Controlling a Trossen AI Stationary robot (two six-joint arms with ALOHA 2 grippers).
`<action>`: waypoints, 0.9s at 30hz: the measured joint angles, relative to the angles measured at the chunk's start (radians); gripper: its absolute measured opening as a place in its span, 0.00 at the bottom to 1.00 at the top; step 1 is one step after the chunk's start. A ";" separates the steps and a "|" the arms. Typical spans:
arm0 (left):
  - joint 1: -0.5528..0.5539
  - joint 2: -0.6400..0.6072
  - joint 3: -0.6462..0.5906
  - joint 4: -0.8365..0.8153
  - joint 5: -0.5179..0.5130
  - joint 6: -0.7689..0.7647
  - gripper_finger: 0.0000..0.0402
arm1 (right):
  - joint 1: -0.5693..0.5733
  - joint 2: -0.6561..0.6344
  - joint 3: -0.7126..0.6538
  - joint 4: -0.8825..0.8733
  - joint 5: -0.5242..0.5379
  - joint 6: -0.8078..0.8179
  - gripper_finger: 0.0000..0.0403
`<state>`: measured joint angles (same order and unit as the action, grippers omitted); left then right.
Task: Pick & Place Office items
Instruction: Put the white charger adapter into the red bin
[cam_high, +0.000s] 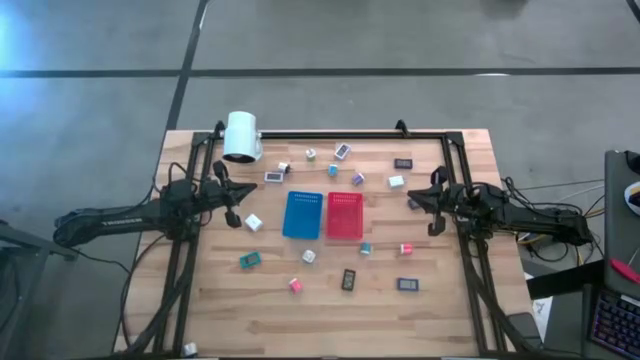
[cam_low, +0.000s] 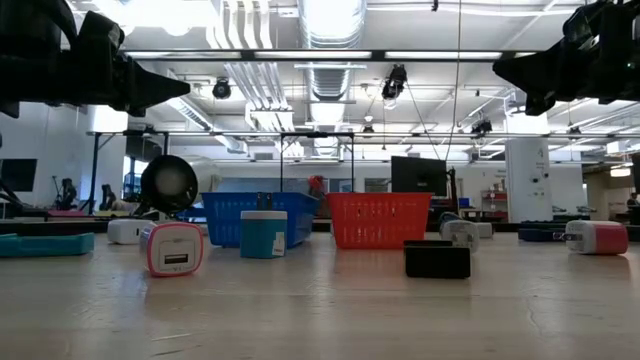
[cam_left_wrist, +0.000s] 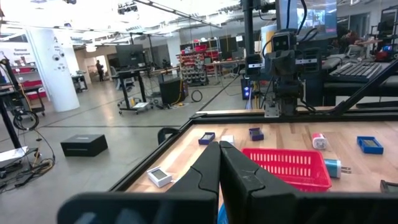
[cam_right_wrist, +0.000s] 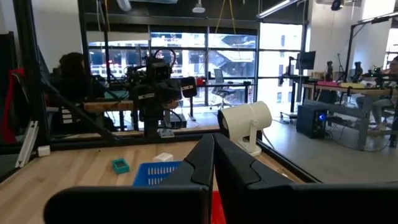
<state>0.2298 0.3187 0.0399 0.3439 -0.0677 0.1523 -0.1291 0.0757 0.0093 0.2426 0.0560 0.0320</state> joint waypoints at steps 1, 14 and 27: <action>0.000 0.000 0.000 0.000 0.000 -0.003 0.02 | 0.000 0.000 0.000 0.000 0.000 0.011 0.02; 0.000 0.011 0.000 0.023 0.000 -0.006 0.02 | 0.000 0.013 0.000 0.001 0.000 0.037 0.02; 0.000 0.013 0.000 0.031 0.000 -0.020 0.02 | 0.000 0.013 0.000 0.001 0.000 0.036 0.02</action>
<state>0.2295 0.3319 0.0395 0.3748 -0.0677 0.1327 -0.1291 0.0887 0.0093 0.2440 0.0555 0.0677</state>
